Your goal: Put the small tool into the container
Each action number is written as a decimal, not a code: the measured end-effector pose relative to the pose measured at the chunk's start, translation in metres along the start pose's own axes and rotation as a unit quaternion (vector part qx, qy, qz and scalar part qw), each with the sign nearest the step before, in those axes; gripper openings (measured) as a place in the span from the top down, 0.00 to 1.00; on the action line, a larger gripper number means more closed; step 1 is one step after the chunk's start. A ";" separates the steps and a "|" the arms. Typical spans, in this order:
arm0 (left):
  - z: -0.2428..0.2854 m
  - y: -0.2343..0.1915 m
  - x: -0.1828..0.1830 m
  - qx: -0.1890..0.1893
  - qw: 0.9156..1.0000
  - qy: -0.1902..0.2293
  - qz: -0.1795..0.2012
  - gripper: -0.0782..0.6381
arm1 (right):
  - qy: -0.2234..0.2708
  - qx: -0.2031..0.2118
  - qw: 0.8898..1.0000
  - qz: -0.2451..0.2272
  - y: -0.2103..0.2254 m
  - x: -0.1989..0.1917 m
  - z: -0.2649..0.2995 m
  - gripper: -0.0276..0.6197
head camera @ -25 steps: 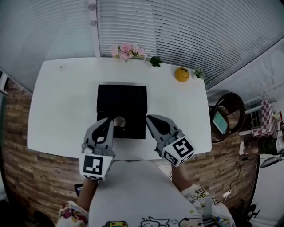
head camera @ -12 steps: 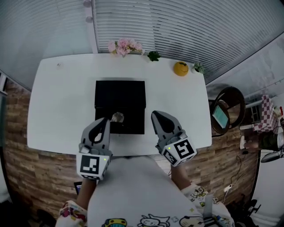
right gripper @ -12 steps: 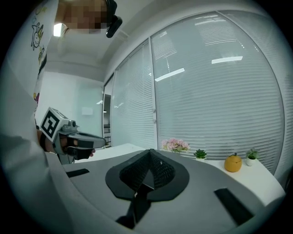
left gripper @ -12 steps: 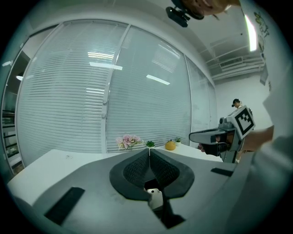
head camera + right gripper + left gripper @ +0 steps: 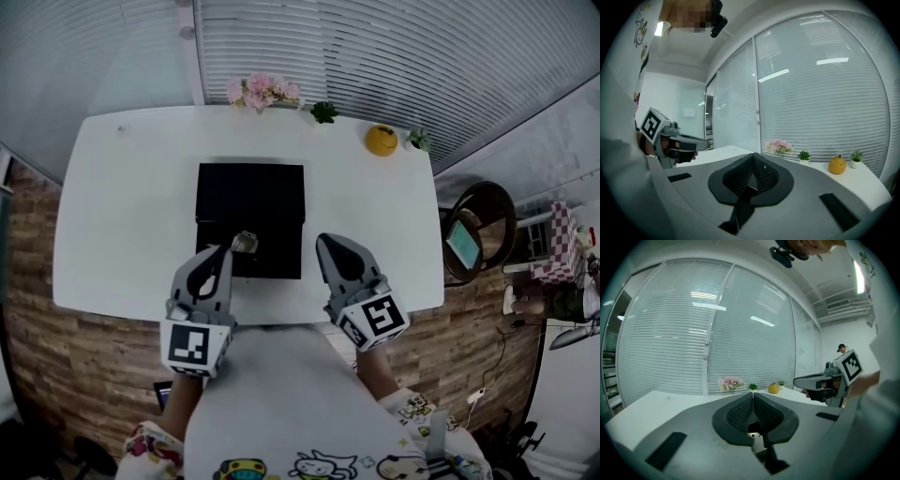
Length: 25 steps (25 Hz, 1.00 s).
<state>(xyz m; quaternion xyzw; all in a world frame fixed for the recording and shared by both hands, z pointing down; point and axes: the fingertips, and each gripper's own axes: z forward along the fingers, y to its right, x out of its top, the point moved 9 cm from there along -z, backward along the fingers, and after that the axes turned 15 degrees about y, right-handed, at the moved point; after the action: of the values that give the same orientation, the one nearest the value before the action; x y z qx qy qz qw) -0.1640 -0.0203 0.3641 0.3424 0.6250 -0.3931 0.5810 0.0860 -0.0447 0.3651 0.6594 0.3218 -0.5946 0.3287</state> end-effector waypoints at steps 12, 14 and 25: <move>0.002 -0.003 -0.001 0.006 1.000 0.002 0.003 0.88 | -0.006 -0.004 1.000 0.008 0.006 -0.003 0.003 0.96; 0.002 -0.004 -0.002 0.007 1.000 0.001 0.003 0.88 | -0.006 -0.004 1.000 0.008 0.006 -0.004 0.004 0.96; 0.003 -0.013 -0.005 0.011 1.000 -0.002 0.003 0.88 | -0.005 -0.009 1.000 0.019 0.007 -0.004 0.010 0.96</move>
<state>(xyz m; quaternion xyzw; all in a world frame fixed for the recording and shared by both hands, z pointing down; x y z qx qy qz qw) -0.1736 -0.0287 0.3700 0.3494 0.6189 -0.3988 0.5796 0.0857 -0.0572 0.3690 0.6593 0.3135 -0.5885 0.3474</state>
